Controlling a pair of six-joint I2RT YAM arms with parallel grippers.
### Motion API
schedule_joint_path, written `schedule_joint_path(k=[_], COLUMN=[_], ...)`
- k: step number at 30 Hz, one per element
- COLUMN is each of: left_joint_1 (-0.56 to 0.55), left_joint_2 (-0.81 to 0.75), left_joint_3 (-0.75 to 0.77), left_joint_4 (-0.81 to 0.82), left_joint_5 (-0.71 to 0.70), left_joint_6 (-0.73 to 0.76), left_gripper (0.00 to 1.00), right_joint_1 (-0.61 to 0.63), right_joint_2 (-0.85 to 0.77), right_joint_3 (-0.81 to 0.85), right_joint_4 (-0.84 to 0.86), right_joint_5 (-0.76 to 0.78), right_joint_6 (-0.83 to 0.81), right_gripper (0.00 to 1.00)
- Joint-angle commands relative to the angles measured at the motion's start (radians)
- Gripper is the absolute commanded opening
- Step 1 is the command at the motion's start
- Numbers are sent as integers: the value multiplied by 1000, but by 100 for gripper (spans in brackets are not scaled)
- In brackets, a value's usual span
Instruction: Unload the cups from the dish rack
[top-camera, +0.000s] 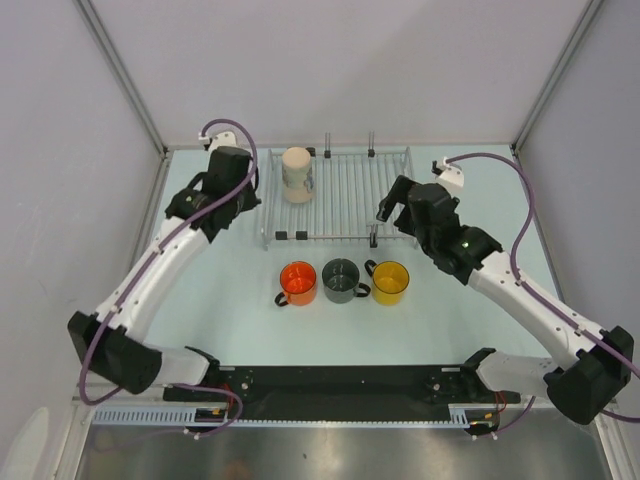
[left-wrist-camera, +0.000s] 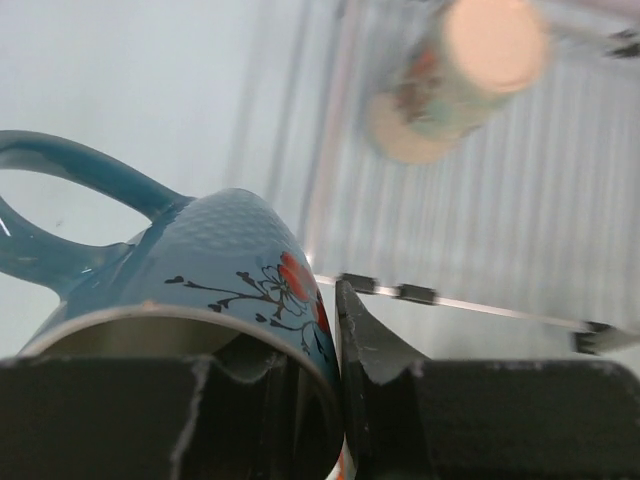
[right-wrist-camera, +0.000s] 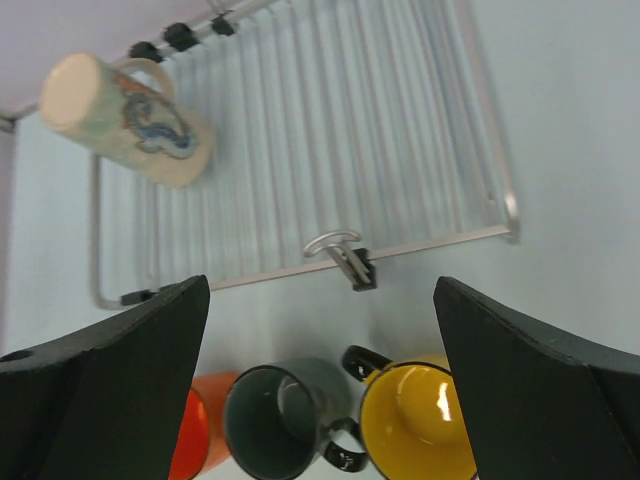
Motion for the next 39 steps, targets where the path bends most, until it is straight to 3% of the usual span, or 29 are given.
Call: schedule_joint_path(k=[1, 4, 18, 29, 39], left_joint_1=[90, 185, 341, 355, 372], left_joint_2=[94, 231, 714, 831, 907], left_joint_3=[122, 237, 525, 578, 634], left_joint_4=[-158, -191, -236, -132, -182], left_joint_5=[25, 86, 269, 282, 289], left_joint_6=[32, 38, 42, 66, 24], left_gripper=[0, 0, 0, 0, 1], right_joint_1=[22, 25, -38, -70, -75], right_joint_2=[35, 26, 27, 101, 103], right_joint_3=[85, 76, 56, 34, 1], right_joint_4=[-169, -174, -215, -152, -154], right_joint_5=[212, 183, 86, 1, -32], right_joint_6=[11, 25, 0, -47, -23], right_gripper=[100, 100, 100, 100, 100])
